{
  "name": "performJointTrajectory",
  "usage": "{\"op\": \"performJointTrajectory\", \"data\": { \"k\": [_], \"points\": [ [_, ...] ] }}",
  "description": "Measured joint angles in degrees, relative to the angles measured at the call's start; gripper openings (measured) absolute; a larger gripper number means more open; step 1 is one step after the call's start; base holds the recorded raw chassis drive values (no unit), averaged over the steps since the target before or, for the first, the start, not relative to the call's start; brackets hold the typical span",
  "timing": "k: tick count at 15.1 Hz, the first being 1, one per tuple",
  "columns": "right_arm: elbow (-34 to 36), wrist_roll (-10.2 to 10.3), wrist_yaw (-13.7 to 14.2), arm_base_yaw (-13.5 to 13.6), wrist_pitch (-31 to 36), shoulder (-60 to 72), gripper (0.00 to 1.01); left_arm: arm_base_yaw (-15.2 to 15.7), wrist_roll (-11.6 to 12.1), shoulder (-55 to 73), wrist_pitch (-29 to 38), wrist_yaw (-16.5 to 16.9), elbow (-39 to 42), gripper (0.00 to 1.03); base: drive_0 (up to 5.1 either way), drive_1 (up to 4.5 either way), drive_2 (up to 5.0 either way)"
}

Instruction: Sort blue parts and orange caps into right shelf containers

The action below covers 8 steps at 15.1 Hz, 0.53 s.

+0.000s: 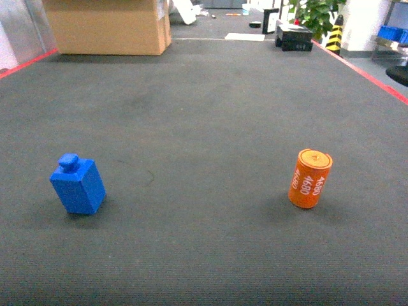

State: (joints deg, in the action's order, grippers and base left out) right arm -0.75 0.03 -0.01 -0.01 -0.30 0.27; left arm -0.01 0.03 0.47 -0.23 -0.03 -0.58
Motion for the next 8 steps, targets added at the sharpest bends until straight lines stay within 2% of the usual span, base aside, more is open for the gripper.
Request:
{"op": "performJointTrajectory", "data": {
  "k": [8],
  "points": [
    [0.00, 0.00, 0.00, 0.00, -0.02, 0.00, 0.98, 0.00, 0.00, 0.00, 0.00, 0.02, 0.00, 0.98, 0.0, 0.00, 0.0]
  ]
}}
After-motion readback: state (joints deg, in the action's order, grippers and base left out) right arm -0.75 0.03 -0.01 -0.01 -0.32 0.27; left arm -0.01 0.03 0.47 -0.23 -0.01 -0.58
